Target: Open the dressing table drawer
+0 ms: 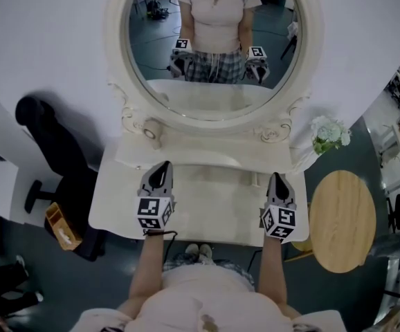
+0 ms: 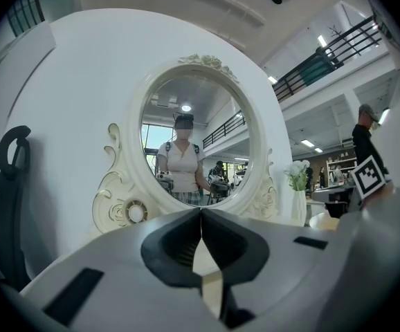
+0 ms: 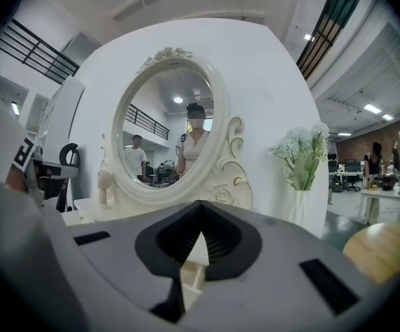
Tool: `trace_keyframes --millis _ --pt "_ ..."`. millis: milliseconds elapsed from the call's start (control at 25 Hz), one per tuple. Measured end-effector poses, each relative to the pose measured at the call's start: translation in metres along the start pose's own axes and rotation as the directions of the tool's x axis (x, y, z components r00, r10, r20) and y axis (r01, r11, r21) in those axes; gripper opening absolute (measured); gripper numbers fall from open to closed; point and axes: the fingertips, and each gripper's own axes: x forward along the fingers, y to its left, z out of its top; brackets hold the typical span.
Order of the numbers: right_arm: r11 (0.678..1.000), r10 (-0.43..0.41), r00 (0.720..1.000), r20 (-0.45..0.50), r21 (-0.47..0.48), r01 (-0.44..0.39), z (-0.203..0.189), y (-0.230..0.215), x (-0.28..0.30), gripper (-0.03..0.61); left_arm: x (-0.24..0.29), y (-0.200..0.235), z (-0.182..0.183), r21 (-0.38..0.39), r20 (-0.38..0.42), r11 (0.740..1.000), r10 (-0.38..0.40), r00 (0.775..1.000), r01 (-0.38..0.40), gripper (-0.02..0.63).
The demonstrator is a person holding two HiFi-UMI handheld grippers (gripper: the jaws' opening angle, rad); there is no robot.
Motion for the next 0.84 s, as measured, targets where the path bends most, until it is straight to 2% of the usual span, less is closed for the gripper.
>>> trace_keyframes --millis 840 --pt "1.000 0.002 1.000 -0.007 -0.002 -0.002 0.0002 0.0008 0.0016 0.014 -0.0004 0.0025 -0.0007 -0.005 -0.003 1.000 0.004 1.000 -0.004 0.028"
